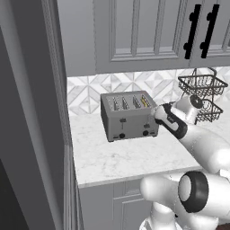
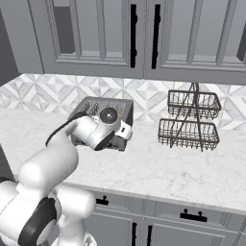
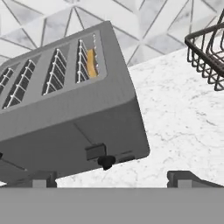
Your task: Start the toaster. Once the lever pops up, take the bread to the plate on the dining counter.
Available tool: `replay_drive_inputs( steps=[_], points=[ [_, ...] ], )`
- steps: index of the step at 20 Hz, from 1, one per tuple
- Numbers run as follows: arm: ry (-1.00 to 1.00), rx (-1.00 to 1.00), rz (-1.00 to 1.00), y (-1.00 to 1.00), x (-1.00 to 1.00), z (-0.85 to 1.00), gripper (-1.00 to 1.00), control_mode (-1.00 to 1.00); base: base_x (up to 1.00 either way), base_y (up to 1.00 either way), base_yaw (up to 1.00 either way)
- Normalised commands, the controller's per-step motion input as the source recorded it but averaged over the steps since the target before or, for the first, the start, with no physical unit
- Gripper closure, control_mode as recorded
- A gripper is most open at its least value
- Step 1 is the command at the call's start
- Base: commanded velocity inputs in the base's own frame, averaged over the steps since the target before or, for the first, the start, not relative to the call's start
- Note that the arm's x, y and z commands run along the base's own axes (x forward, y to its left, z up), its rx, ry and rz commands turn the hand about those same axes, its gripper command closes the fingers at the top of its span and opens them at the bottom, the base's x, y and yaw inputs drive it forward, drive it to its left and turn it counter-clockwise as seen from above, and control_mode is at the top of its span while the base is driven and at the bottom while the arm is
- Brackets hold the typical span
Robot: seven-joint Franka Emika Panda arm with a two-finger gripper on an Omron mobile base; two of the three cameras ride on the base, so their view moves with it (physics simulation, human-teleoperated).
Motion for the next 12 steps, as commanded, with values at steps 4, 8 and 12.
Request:
replay_drive_inputs(
  steps=[4, 8, 12],
  points=[
    [-0.15, -0.16, 0.00, 0.02, -0.24, 1.00, -1.00, -1.00, 0.00, 0.00, 0.00],
    [-0.06, -0.22, 0.00, 0.06, -0.13, 1.00, -1.00, -1.00, 0.00, 0.00, 0.00],
    [-0.02, -0.25, 0.03, 0.13, -0.05, 1.00, -1.00, -1.00, 0.00, 0.00, 0.00]
  ],
)
